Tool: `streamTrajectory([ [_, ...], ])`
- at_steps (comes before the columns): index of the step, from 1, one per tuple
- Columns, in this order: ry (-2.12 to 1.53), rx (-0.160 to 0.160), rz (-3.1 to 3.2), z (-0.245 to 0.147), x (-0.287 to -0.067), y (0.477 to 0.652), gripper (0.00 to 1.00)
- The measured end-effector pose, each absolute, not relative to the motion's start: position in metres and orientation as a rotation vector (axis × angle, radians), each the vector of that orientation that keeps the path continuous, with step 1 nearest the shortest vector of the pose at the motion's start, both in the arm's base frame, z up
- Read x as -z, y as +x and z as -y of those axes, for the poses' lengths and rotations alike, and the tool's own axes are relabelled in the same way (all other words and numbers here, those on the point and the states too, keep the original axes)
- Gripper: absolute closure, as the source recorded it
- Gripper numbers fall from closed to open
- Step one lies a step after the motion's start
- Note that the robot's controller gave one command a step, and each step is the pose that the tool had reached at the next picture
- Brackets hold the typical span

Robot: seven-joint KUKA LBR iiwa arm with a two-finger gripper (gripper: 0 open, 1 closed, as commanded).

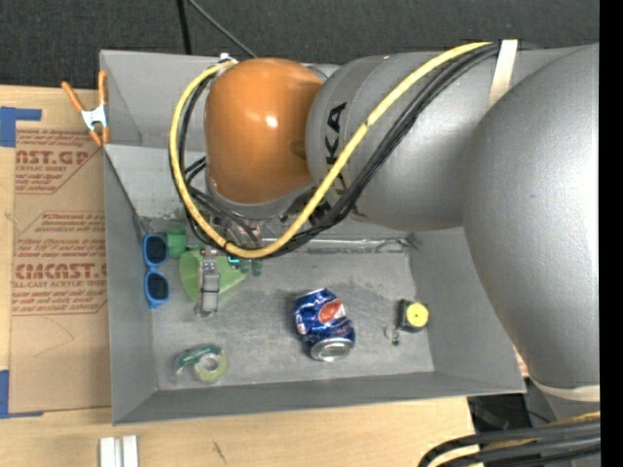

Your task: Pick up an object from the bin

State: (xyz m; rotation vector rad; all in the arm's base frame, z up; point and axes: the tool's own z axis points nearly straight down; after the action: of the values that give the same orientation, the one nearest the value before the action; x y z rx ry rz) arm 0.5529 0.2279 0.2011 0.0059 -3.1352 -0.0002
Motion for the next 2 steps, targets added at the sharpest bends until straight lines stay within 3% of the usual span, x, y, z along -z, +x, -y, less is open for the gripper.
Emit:
streamTrajectory([
  [1,-0.201,-0.001,3.131,-0.212,-0.128,0.563,0.0],
  [2,-0.245,0.003,3.129,-0.205,-0.068,0.584,0.0],
])
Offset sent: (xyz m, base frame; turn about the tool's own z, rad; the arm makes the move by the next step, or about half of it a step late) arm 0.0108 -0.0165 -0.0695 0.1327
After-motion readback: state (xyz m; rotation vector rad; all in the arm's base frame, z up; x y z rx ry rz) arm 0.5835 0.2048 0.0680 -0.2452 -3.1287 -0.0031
